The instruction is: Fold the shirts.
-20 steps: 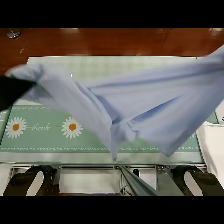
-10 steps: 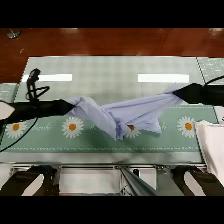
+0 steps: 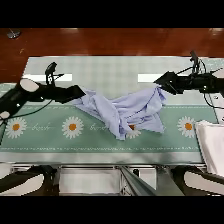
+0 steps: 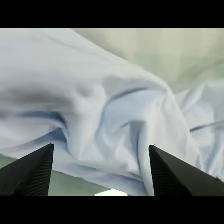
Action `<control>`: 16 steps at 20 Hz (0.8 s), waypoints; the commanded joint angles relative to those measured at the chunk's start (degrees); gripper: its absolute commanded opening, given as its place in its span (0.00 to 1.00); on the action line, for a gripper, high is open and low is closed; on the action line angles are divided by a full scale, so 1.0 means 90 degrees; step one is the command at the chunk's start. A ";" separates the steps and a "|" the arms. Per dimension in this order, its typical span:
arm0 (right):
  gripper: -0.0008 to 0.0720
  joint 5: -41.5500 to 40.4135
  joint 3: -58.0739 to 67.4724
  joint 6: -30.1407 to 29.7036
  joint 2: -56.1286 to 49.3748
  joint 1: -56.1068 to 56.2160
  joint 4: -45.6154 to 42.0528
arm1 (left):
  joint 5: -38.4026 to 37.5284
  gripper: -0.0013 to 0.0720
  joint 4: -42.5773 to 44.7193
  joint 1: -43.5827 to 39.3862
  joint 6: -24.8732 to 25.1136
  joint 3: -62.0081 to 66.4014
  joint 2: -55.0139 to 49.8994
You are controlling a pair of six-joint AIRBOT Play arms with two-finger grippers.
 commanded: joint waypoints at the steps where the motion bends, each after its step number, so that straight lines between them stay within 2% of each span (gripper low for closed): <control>1: 0.87 0.0442 0.0685 -0.0007 -0.0656 -0.0277 0.0073 | -0.1812 0.98 0.0571 0.0629 -0.0369 0.1205 -0.0296; 4: 0.87 0.1307 0.0901 -0.0002 -0.0459 -0.1282 -0.0612 | -0.2637 0.98 0.0408 0.1054 -0.0432 0.1236 0.0083; 6: 0.86 0.1882 0.0668 -0.0012 -0.0274 -0.1843 -0.1569 | -0.2555 0.98 0.0226 0.0670 -0.0338 0.0515 0.0500; 8: 0.86 0.1855 -0.0216 0.0049 0.0063 -0.2348 -0.2186 | -0.1863 0.98 -0.0537 -0.0100 -0.0070 -0.0607 0.0831; 11: 0.86 0.1387 -0.1739 -0.0257 0.0651 -0.2718 -0.1654 | -0.0357 0.98 -0.2482 -0.1525 0.0809 -0.1933 0.0777; 13: 0.86 0.1037 -0.2414 -0.0323 0.1001 -0.2681 -0.1409 | 0.0631 0.98 -0.2822 -0.2314 0.0845 -0.2132 0.0512; 16: 0.86 0.0981 -0.2895 -0.0423 0.1192 -0.2650 -0.1185 | 0.1445 0.98 -0.3201 -0.3028 0.0862 -0.1974 0.0049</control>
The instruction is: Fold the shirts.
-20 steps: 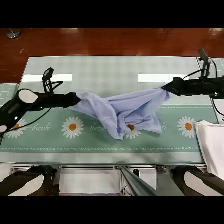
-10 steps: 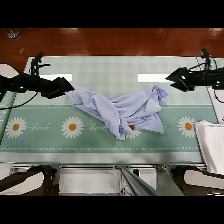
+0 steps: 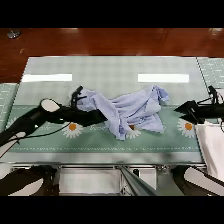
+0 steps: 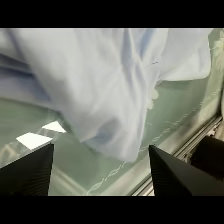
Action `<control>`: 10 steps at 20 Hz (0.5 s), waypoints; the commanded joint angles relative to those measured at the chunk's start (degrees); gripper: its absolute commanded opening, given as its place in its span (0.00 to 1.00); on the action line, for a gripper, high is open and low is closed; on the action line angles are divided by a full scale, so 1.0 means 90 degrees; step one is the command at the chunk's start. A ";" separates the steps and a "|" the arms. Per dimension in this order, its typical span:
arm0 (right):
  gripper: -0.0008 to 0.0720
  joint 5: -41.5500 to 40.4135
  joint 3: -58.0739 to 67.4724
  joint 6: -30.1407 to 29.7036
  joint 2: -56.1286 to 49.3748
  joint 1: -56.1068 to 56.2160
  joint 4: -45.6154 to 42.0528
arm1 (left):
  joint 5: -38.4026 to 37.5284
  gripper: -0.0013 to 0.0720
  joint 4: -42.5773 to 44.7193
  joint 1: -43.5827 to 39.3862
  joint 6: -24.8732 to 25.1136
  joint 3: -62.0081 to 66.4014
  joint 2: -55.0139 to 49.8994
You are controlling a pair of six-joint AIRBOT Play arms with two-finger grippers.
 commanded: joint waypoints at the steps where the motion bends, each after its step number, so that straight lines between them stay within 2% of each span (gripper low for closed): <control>1: 0.86 -0.0175 -0.0724 -0.0141 0.0262 -0.0068 0.0202 | 0.1268 0.98 -0.0831 -0.0942 0.0185 -0.0087 -0.0452; 4: 0.86 -0.0160 -0.0959 -0.0131 0.0262 -0.0068 0.0194 | 0.1180 0.97 -0.0852 -0.1200 0.0187 0.0287 -0.0874; 5: 0.86 -0.0158 -0.1047 -0.0126 0.0262 -0.0068 0.0197 | 0.1076 0.88 -0.0850 -0.1219 0.0187 0.0423 -0.0986; 6: 0.86 -0.0160 -0.1122 -0.0100 0.0262 -0.0068 0.0194 | 0.0918 0.41 -0.0845 -0.1209 0.0236 0.0554 -0.1059; 7: 0.86 -0.0151 -0.1178 -0.0034 0.0262 -0.0068 0.0197 | 0.0707 0.06 -0.0862 -0.1166 0.0522 0.0697 -0.1073; 10: 0.86 -0.0090 -0.1202 0.0073 0.0260 0.0148 0.0185 | -0.0085 0.05 -0.0852 -0.0937 0.0901 0.1175 -0.1018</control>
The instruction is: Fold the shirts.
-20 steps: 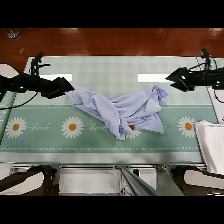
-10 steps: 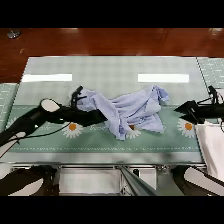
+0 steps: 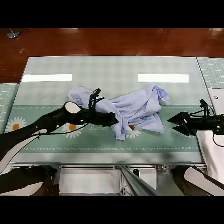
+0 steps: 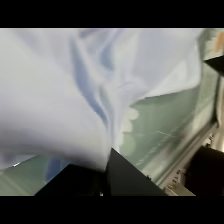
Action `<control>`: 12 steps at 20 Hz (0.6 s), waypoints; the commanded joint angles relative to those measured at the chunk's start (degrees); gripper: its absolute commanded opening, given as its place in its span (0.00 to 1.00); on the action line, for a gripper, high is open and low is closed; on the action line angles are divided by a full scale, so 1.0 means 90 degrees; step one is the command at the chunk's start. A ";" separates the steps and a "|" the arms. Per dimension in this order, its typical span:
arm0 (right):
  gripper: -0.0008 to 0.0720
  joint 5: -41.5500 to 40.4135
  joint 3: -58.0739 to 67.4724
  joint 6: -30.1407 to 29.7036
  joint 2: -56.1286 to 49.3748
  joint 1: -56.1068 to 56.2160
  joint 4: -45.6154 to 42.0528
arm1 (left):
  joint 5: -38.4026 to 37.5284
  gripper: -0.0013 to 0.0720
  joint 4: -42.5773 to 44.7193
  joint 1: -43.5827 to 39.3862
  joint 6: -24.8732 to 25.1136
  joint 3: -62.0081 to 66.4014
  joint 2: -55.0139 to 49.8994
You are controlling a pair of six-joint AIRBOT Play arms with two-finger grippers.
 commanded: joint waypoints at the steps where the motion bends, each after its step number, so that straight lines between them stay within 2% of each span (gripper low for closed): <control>1: 0.86 0.0041 -0.0102 0.0119 0.0010 0.0437 -0.0044 | -0.0872 0.05 -0.0044 0.0199 0.0376 0.0546 -0.0034; 7: 0.86 -0.0840 0.0039 0.0534 -0.0206 0.2499 0.0313 | -0.1610 0.05 -0.0044 0.0894 0.0398 0.1212 0.0313; 8: 0.77 -0.0901 0.0153 0.0585 -0.0328 0.2771 0.0304 | -0.1715 0.05 -0.0044 0.1035 0.0447 0.1299 0.0386; 10: 0.04 -0.0872 0.0469 0.0534 -0.0544 0.3206 0.0306 | -0.1989 0.05 -0.0044 0.1382 0.0488 0.1472 0.0542; 12: 0.05 -0.0641 0.1107 0.0493 -0.0561 0.3364 0.0301 | -0.2370 0.05 -0.0044 0.1826 0.0491 0.1688 0.0743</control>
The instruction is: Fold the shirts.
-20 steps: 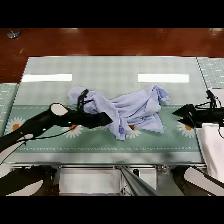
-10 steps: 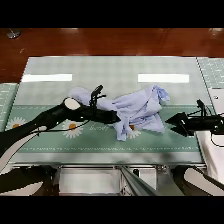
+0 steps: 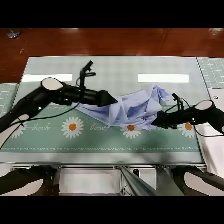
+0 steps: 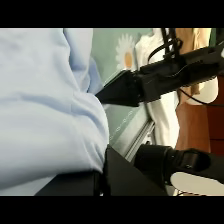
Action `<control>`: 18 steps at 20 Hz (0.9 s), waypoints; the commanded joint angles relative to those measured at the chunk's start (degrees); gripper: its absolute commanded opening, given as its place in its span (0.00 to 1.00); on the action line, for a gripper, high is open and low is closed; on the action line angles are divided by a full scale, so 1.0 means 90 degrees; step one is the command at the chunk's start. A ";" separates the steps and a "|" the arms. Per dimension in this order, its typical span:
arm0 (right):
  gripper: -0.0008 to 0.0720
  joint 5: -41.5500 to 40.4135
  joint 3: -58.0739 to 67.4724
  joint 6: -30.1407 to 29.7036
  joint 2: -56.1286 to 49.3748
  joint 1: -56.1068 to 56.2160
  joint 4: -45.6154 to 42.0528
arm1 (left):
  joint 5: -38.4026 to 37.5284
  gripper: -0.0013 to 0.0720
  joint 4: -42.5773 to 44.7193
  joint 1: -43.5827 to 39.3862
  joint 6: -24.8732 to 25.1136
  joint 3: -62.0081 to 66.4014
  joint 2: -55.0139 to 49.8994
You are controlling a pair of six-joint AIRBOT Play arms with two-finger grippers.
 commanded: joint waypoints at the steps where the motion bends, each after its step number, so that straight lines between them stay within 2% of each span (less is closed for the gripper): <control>1: 0.05 0.0299 0.1120 0.0012 -0.0124 0.0461 0.0066 | -0.0719 0.05 -0.0007 0.0777 0.0036 0.0447 0.0352; 5: 0.05 0.0738 0.4269 0.0432 0.0019 0.0464 -0.0107 | -0.1008 0.05 -0.0010 0.2030 -0.0238 0.1729 0.0937; 8: 0.05 0.0984 0.6841 0.0653 0.0177 0.0464 -0.0442 | -0.1003 0.05 -0.0010 0.2902 -0.0471 0.3143 0.1370; 10: 0.05 0.1212 0.8055 0.0719 0.0435 0.0464 -0.0738 | -0.1005 0.05 -0.0010 0.3405 -0.0665 0.4097 0.1588; 12: 0.05 0.1299 0.8663 0.0709 0.0947 0.0464 -0.0935 | -0.1005 0.05 -0.0007 0.3963 -0.0753 0.5098 0.1848; 15: 0.05 0.1460 0.8740 0.0707 0.2096 0.0464 -0.1739 | -0.1005 0.05 0.0134 0.5003 -0.0755 0.6169 0.2271; 17: 0.05 0.1863 0.8740 0.0891 0.2744 0.0464 -0.2499 | -0.0996 0.05 0.0631 0.5717 -0.0770 0.6501 0.2635; 18: 0.05 0.2093 0.8740 0.1003 0.2975 0.0464 -0.2863 | -0.0967 0.05 0.1022 0.5916 -0.0954 0.6521 0.2790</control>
